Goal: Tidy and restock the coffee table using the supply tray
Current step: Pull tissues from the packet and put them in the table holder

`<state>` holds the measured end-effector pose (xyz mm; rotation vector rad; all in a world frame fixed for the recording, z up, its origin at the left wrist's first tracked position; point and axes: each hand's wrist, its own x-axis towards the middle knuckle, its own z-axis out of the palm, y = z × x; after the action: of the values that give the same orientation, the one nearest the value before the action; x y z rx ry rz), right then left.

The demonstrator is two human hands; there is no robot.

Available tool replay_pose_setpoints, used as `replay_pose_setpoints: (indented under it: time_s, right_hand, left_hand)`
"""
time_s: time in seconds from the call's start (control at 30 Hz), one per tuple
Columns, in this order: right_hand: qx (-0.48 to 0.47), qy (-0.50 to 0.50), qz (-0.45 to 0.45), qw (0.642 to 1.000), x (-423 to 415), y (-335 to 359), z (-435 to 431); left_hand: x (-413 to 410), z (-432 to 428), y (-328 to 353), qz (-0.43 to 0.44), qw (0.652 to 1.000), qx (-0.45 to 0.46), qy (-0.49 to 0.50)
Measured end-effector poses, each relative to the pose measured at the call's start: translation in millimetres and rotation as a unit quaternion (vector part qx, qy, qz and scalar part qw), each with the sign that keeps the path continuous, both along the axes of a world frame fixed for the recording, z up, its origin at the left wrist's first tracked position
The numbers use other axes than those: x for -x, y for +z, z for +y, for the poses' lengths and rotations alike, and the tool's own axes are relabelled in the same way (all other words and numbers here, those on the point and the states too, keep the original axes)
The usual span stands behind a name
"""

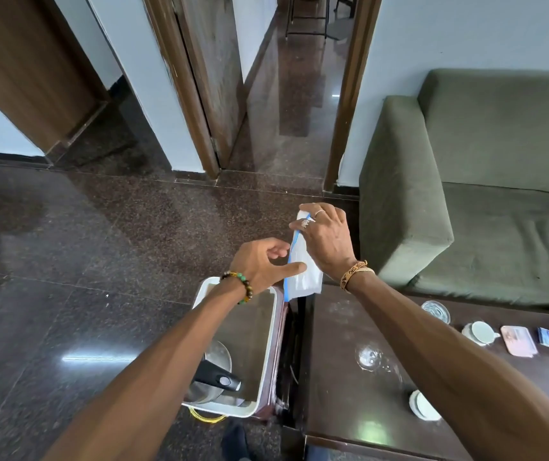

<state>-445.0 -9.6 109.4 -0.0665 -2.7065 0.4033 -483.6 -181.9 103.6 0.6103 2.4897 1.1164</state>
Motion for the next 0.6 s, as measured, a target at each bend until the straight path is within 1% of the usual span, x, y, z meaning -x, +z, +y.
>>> replay_pose_setpoints:
  time_s: [0.07, 0.13, 0.23, 0.3, 0.37, 0.47, 0.53, 0.6]
  right_hand:
    - [-0.036, 0.036, 0.037, 0.998, 0.1, 0.8, -5.0]
    - [-0.041, 0.048, 0.050, 0.997, 0.7, 1.3, -6.8]
    - [-0.003, 0.025, 0.006, 1.000, 1.2, 0.5, -9.0]
    - [0.058, -0.007, -0.041, 0.997, 1.4, -0.8, -12.7]
    - [0.155, -0.048, -0.070, 0.984, 0.6, -3.2, -17.5]
    - [0.311, -0.083, -0.116, 0.940, -3.4, -6.1, -23.9]
    - [0.344, -0.076, -0.137, 0.926, -6.7, -8.7, -25.4]
    - [0.342, -0.064, -0.152, 0.925, -8.5, -10.4, -27.4]
  left_hand:
    - [-2.0, 7.6, -2.9, 0.010, 1.000, -0.008, 0.022]
    - [-2.7, 10.1, -6.4, 0.010, 0.998, -0.030, 0.045]
    - [-3.1, 7.4, -13.0, -0.056, 0.988, -0.112, 0.088]
    - [-2.8, 3.7, -17.6, -0.096, 0.975, -0.163, 0.114]
    - [-2.2, 0.3, -20.7, -0.143, 0.959, -0.203, 0.135]
    - [-0.5, -3.5, -24.1, -0.199, 0.938, -0.242, 0.147]
    - [0.6, -4.9, -26.6, -0.212, 0.932, -0.250, 0.154]
    - [1.8, -6.3, -29.5, -0.208, 0.935, -0.239, 0.160]
